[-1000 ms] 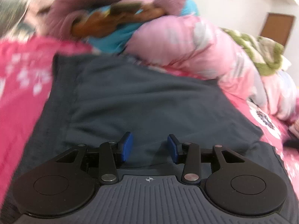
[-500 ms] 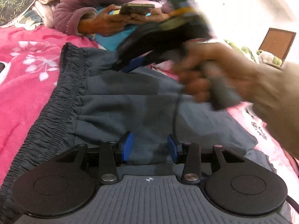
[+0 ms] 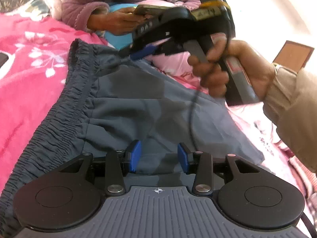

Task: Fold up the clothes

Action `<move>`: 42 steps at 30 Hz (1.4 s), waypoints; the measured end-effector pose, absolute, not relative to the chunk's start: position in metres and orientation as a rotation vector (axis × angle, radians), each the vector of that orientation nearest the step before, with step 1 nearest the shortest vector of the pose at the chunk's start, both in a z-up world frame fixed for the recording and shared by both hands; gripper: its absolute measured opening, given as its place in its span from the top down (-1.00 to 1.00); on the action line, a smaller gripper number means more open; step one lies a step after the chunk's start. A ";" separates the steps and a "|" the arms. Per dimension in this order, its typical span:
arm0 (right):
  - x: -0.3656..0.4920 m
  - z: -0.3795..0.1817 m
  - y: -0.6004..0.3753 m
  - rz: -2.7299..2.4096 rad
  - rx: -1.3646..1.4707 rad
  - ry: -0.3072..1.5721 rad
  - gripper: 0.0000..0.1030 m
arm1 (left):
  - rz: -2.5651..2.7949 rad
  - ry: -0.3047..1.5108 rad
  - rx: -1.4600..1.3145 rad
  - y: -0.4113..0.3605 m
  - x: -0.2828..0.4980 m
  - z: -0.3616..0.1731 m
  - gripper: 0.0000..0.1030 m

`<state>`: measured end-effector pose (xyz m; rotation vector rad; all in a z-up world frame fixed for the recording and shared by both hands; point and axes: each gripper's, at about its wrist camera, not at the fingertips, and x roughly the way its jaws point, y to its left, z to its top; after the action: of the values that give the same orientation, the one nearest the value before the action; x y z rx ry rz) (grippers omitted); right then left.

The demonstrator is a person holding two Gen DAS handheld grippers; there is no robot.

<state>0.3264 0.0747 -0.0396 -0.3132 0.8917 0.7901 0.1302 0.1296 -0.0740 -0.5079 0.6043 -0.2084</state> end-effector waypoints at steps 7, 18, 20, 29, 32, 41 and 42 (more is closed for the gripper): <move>0.329 -0.074 0.113 0.826 -0.372 0.925 0.49 | -0.205 0.597 -0.484 0.125 0.131 -0.075 0.21; 0.347 -0.018 -0.002 0.602 -0.220 0.920 0.43 | -0.221 0.608 -0.512 0.133 0.133 -0.078 0.21; 0.351 -0.029 -0.018 0.552 -0.266 0.977 0.43 | -0.221 0.607 -0.509 0.133 0.132 -0.078 0.21; 0.412 -0.077 -0.016 0.399 -0.194 0.932 0.34 | -0.208 0.596 -0.468 0.128 0.130 -0.077 0.21; 0.413 -0.064 -0.025 0.364 -0.157 0.896 0.34 | -0.208 0.600 -0.479 0.129 0.131 -0.077 0.21; 0.399 -0.034 -0.116 0.204 -0.131 0.965 0.33 | -0.224 0.607 -0.504 0.134 0.131 -0.078 0.21; 0.405 -0.043 -0.122 0.169 -0.133 0.999 0.33 | -0.223 0.605 -0.500 0.134 0.131 -0.078 0.21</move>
<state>0.4050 -0.1224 -0.0429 -0.1328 0.9988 0.1691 0.1307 0.1336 -0.0777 -0.5003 0.6052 -0.2231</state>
